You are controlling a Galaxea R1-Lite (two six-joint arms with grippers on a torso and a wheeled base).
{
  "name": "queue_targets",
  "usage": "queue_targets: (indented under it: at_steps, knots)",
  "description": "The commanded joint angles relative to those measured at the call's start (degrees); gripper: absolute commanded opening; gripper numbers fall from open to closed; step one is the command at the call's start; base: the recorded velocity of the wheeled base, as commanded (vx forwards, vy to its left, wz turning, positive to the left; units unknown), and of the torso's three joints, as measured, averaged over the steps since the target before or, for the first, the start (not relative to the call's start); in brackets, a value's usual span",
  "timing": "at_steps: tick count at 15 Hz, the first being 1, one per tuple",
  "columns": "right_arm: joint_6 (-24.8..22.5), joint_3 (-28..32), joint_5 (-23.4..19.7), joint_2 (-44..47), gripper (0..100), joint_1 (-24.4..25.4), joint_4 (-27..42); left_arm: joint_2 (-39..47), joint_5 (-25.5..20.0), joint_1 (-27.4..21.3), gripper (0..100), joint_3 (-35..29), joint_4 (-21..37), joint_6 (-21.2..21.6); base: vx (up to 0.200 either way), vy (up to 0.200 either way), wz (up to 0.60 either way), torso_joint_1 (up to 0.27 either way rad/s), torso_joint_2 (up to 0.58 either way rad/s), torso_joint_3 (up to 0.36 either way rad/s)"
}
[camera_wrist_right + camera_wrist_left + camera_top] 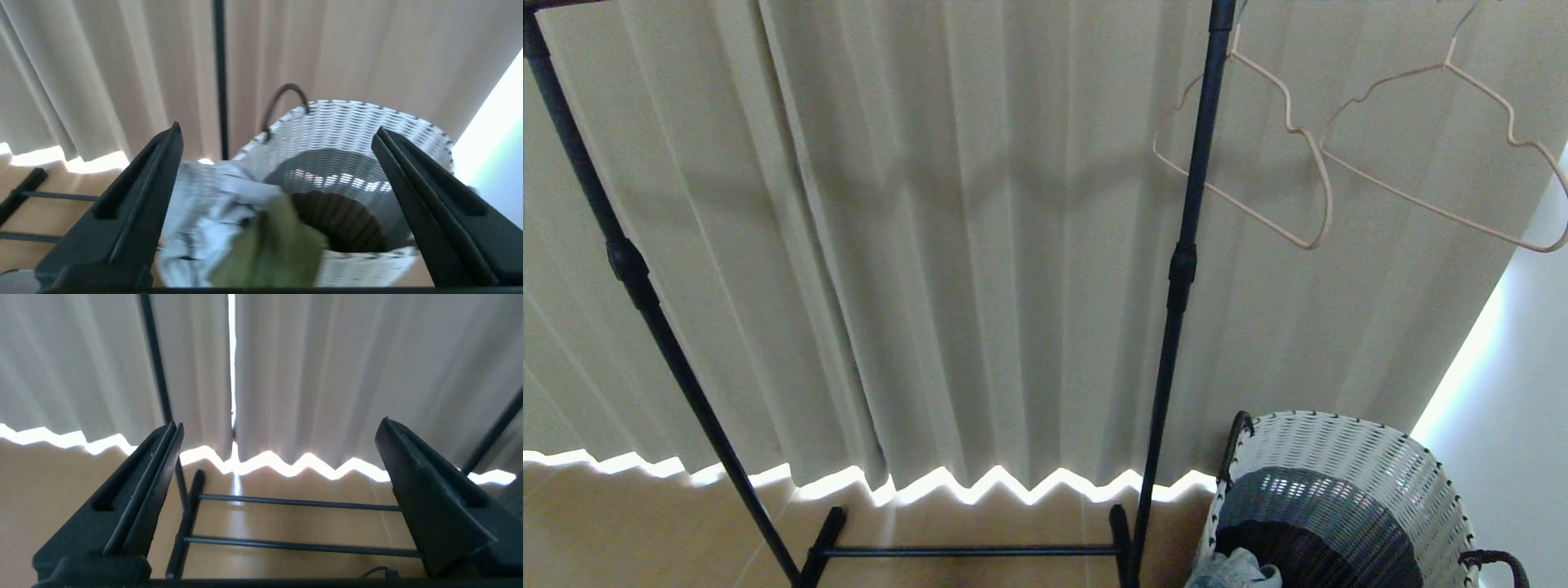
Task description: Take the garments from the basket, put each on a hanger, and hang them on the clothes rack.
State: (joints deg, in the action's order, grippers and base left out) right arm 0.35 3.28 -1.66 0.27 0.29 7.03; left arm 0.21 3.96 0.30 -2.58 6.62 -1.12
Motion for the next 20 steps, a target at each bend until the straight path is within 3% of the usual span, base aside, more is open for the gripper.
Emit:
queue_targets:
  at_steps: [1, 10, 12, 14, 17, 18, 20]
  knots:
    - [0.0, -0.03, -0.01, 0.08, 100, -0.03, 0.09, -0.03, -0.09, 0.05, 100, 0.04, -0.03, -0.02, 0.0, 0.0, 0.0, 0.0, 0.0, 0.0]
    - [-0.35, 0.15, -0.01, 0.08, 100, 0.06, 0.35, -0.03, -0.09, 0.05, 100, 0.04, -0.03, -0.2, 0.0, 0.0, 0.0, 0.0, 0.0, 0.0]
    - [-3.17, 1.47, -0.28, 0.35, 100, 0.06, 1.05, -0.03, -0.18, 0.05, 100, 0.04, -0.03, -0.11, 0.0, 0.0, 0.0, 0.0, 0.0, 0.0]
    - [-9.67, 3.49, 0.08, 6.06, 100, 1.2, 4.48, -0.03, -0.18, 0.05, 100, 0.04, -0.03, -0.2, 0.0, 0.0, 0.0, 0.0, 0.0, 0.0]
    - [-22.77, 5.25, 0.08, 20.91, 100, 2.61, 4.83, -0.03, -0.18, 0.05, 100, 0.04, -0.03, -0.2, 0.0, 0.0, 0.0, 0.0, 0.0, 0.0]
    - [-25.05, 5.69, -0.19, 24.52, 100, 2.61, 4.66, -0.03, -0.27, 0.05, 100, 0.04, -0.03, -0.28, 0.0, 0.0, 0.0, 0.0, 0.0, 0.0]
    - [-32.17, 8.67, -0.72, 37.52, 100, 4.37, 4.48, -0.03, -0.36, 0.05, 100, 0.04, -0.03, -0.11, 0.0, 0.0, 0.0, 0.0, 0.0, 0.0]
